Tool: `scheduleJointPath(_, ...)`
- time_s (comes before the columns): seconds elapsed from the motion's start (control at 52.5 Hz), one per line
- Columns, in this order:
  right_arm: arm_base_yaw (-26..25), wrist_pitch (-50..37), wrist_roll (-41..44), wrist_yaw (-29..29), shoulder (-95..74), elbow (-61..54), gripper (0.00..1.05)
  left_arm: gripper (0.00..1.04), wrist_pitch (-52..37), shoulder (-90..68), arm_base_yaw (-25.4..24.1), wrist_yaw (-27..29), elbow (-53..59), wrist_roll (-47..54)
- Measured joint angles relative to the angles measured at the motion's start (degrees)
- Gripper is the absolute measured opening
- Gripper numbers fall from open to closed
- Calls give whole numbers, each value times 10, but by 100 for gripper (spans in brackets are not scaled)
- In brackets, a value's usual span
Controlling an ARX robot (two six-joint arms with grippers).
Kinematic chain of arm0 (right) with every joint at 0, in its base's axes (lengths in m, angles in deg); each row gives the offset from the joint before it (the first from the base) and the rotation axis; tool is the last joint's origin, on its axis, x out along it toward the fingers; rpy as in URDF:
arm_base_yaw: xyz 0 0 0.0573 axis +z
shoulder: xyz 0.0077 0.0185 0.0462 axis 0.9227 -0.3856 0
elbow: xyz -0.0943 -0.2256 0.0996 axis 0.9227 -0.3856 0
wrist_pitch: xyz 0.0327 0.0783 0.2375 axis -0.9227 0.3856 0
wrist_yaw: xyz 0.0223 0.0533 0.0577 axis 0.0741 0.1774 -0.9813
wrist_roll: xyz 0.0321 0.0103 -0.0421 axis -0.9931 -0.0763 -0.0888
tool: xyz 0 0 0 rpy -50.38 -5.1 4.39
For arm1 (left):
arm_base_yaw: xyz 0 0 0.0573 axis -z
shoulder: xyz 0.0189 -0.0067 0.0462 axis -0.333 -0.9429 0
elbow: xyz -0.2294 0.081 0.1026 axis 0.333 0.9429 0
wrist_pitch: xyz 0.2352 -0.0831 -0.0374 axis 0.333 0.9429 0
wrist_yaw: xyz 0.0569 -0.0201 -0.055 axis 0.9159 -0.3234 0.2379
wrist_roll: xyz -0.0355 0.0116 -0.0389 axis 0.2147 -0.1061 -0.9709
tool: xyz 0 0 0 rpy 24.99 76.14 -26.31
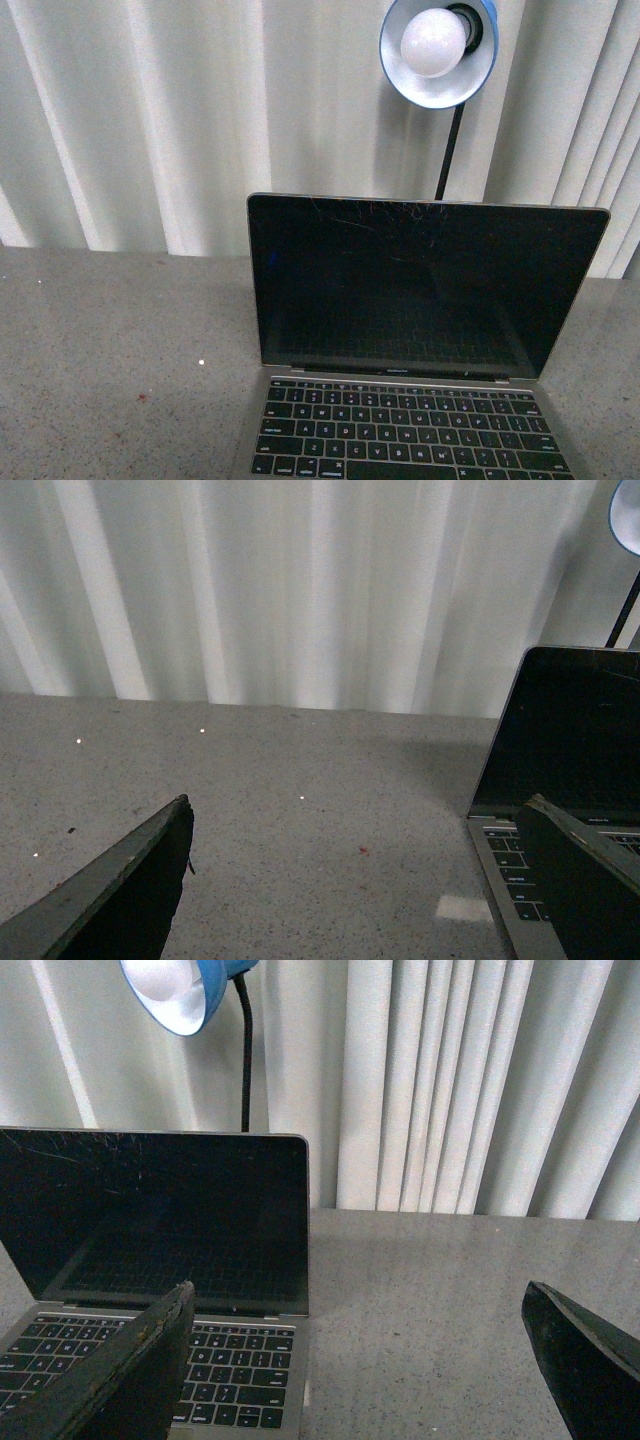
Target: Close laptop
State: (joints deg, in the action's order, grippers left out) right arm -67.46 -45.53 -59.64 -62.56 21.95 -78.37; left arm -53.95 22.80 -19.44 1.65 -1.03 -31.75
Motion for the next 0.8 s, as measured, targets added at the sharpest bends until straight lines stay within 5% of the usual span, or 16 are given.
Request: scheduleJointPath(0.801,0,0,0,0,0,0,97,98,0,0,0,0,0,0)
